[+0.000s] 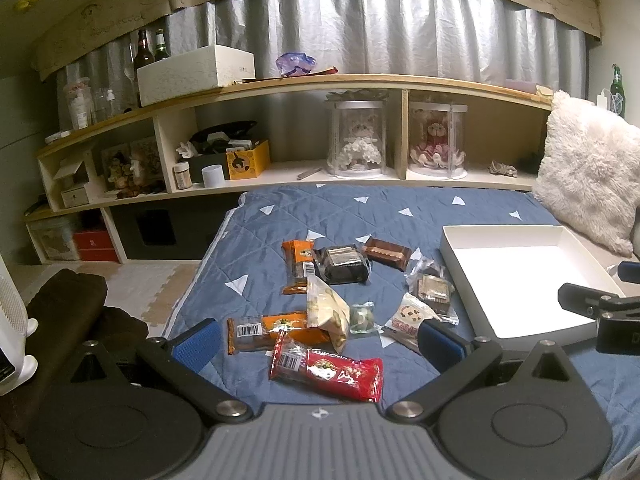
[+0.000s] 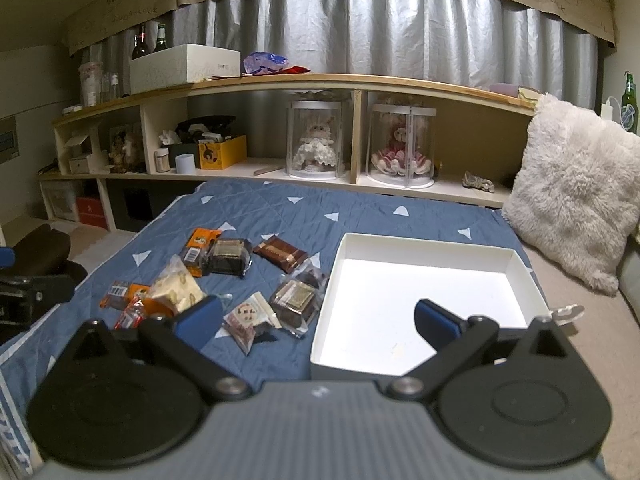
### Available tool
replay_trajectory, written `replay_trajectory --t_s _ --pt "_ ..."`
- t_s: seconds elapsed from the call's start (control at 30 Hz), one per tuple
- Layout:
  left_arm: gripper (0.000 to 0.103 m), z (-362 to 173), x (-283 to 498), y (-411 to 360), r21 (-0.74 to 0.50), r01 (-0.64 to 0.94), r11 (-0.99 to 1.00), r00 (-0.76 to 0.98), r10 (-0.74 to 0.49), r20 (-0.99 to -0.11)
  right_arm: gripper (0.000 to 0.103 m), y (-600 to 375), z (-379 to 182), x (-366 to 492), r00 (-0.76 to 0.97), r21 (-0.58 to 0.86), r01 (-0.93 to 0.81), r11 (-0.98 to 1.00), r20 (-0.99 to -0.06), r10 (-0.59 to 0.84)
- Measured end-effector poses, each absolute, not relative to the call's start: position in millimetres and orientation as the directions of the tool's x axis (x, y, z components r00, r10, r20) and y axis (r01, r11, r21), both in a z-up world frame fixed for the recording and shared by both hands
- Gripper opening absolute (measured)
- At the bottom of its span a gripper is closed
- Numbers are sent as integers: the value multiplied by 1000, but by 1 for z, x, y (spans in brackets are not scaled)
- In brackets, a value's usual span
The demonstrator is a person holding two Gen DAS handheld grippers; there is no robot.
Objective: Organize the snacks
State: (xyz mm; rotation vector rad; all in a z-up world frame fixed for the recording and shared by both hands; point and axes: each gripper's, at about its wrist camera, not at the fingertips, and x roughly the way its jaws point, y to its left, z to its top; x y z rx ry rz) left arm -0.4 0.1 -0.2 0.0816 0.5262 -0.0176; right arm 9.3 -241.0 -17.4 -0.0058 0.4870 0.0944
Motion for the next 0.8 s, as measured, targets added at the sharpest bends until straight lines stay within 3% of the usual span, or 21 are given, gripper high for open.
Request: replay_trajectory --t_s 0.8 --pt "103 -3 0 1 73 38 997 864 4 -504 102 -243 -16 10 876 11 -94 996 -475 88"
